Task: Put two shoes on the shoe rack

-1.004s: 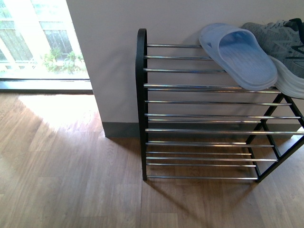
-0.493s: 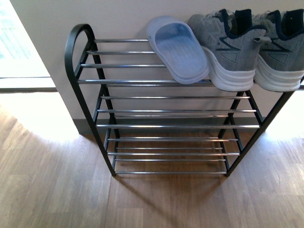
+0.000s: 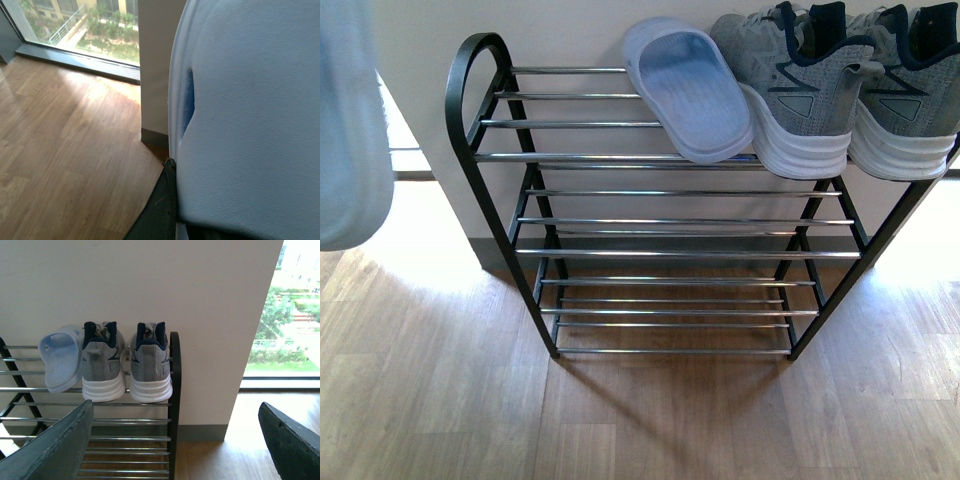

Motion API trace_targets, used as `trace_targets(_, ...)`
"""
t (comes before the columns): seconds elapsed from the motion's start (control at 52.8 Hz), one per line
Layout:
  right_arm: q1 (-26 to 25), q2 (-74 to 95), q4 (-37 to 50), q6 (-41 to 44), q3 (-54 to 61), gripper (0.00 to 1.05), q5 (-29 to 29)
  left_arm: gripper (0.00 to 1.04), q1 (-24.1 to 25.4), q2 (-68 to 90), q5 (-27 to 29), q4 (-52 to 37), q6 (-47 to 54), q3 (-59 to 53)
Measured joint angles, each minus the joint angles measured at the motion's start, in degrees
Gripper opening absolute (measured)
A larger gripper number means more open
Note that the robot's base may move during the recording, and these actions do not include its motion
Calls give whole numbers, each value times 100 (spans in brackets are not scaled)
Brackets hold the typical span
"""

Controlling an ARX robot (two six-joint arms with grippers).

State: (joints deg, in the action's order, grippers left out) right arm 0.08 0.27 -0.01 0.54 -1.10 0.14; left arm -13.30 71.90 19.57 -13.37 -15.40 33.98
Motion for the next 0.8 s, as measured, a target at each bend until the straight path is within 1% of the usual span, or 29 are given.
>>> trace_targets(0.095,0,0,0,0,0,96,0,2,-138,1156,-74,28,-131,822)
trace_targets(0.227,0,0,0,0,0,96,0,2,-238,2253,-201,286,-319,1845)
trace_targets(0.265,0,0,0,0,0,96,0,2,-267,2592,-317,365,-361,2166)
trace_targets(0.379,0,0,0,0,0,96,0,2,-337,3661,-317,863,-487,3287)
trace_targets(0.512,0,0,0,0,0,96,2,2,-337,4846,-435,1650,-643,4758)
trace_targets(0.625,0,0,0,0,0,96,0,2,-337,5501,-428,2168,-654,5665)
trace_targets(0.701,0,0,0,0,0,96,0,2,-337,5908,-514,2732,-728,6347)
trace_targets(0.72,0,0,0,0,0,96,0,2,-337,5952,-540,2785,-734,6417)
trace_targets(0.758,0,0,0,0,0,96,0,7,-334,6043,-592,2898,-748,6592)
trace_targets(0.796,0,0,0,0,0,96,0,14,-332,6122,-614,2999,-789,6758)
